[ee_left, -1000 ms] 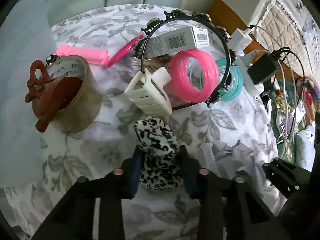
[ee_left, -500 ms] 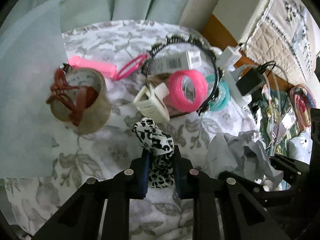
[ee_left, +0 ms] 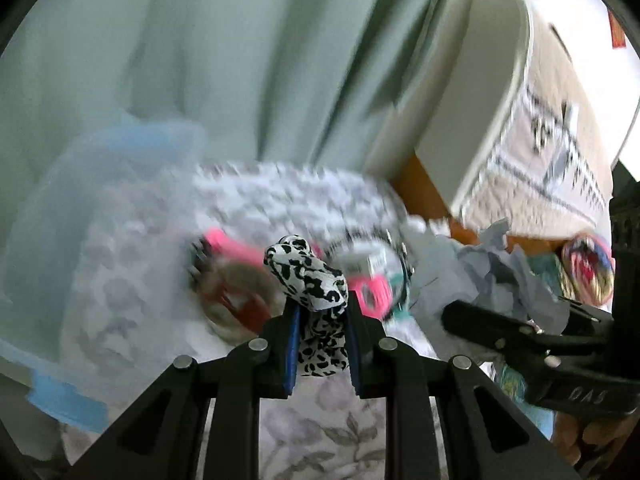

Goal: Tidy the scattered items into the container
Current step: 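Carry scrunchie and paper into the clear container and open both tools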

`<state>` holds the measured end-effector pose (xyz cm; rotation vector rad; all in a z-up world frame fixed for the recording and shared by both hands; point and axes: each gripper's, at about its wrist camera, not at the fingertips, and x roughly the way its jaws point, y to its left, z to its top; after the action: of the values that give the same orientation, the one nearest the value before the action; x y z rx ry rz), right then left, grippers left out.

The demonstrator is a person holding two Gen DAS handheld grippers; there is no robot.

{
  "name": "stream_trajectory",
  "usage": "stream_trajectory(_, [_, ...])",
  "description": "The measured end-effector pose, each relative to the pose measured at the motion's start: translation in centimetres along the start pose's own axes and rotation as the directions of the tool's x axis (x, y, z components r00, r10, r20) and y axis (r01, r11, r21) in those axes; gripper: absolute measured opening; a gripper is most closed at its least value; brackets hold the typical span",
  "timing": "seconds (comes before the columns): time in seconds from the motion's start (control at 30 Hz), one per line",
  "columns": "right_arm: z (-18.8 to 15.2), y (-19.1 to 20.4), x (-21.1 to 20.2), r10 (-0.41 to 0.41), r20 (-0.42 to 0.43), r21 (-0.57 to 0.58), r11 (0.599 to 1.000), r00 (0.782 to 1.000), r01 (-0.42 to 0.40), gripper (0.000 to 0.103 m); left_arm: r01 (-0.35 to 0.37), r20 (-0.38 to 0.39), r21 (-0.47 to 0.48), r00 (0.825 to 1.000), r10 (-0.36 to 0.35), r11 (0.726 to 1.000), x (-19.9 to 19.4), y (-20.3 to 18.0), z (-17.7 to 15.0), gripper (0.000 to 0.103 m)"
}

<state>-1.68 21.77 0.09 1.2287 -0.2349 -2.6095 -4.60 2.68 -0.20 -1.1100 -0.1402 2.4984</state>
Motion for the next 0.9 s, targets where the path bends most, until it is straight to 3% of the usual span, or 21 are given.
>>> stream_trajectory(0.17, [3.6,4.8,-1.9,0.064,0.103,-0.086,0.995,0.993,-0.055,0.066,-0.070,0.104,-0.047,0.992,0.075,0.996,-4.1,3.2,2.2,0.021])
stream_trajectory(0.37, [6.5,10.0,-2.5,0.150,0.149,-0.180,0.976,0.977,-0.122,0.066,-0.147,0.171,-0.136,0.970,0.170,0.980,-7.6,7.5,3.3,0.021])
stream_trajectory(0.6, [8.0,14.8,-0.7,0.220,0.106,-0.270,0.945,0.970,-0.185,0.066,-0.204,0.184,-0.233,0.951,0.249,0.951,-9.6,12.1,2.9,0.021])
stream_trajectory(0.9, [8.6,19.1,3.7,0.241,0.009,-0.333,0.916,0.971,-0.224,0.066,-0.241,0.144,-0.311,0.944,0.296,0.919,-9.1,16.1,2.3,0.021])
